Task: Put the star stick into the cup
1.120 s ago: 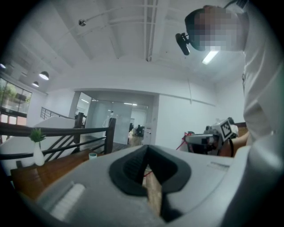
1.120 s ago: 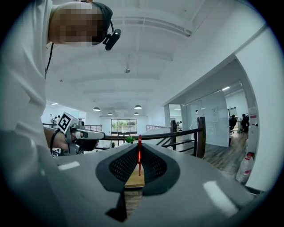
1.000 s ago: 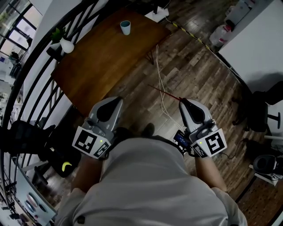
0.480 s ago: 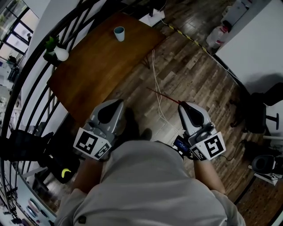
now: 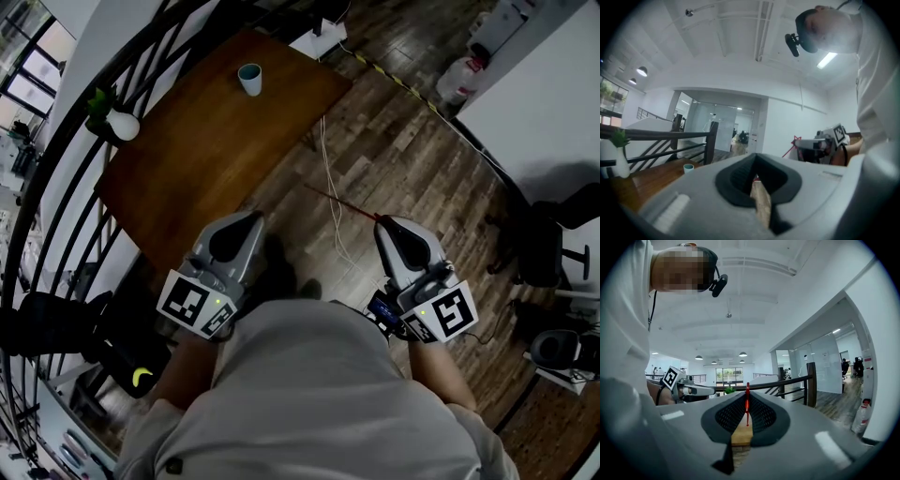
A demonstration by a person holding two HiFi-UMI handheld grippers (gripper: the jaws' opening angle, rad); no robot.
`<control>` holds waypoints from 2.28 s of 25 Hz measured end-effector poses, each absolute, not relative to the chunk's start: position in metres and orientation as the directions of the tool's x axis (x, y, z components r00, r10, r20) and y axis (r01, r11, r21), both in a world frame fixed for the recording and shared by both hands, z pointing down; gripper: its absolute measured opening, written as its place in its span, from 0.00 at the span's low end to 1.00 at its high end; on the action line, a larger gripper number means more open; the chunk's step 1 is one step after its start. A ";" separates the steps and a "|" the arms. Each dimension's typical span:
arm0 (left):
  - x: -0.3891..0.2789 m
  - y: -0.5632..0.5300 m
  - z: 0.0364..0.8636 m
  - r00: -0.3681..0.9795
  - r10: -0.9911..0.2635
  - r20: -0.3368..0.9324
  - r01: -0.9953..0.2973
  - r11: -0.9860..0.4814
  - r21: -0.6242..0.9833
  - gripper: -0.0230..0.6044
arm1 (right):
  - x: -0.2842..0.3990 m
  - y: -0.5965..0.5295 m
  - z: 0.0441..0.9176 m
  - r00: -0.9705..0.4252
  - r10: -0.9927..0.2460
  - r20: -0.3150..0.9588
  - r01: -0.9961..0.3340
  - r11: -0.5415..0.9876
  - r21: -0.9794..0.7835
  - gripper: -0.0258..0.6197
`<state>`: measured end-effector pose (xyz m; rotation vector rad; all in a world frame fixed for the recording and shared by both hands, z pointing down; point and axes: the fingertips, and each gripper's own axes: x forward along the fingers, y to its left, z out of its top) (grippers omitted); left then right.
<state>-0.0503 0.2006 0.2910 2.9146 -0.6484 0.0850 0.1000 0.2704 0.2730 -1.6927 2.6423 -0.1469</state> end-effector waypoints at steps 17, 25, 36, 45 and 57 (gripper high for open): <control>-0.084 -0.002 0.274 0.921 -0.381 0.078 -0.389 -0.913 0.124 0.04 | 0.068 0.063 0.252 -0.401 -0.915 0.042 -0.915 0.399 -0.054 0.08; -0.102 -0.056 0.278 0.920 -0.382 0.087 -0.391 -0.910 0.136 0.04 | 0.058 0.007 0.255 -0.387 -0.921 0.050 -0.921 0.384 -0.061 0.08; -0.095 -0.099 0.279 0.890 -0.446 0.092 -0.455 -0.878 0.148 0.04 | 0.074 -0.049 0.256 -0.439 -0.897 0.056 -0.898 0.436 -0.067 0.08; -0.052 -0.135 0.281 0.844 -0.527 0.097 -0.536 -0.831 0.145 0.04 | 0.118 -0.103 0.257 -0.530 -0.846 0.051 -0.847 0.526 -0.072 0.08; 0.026 -0.168 0.283 0.734 -0.672 0.100 -0.679 -0.722 0.135 0.04 | 0.197 -0.161 0.268 -0.690 -0.721 0.064 -0.724 0.686 -0.072 0.08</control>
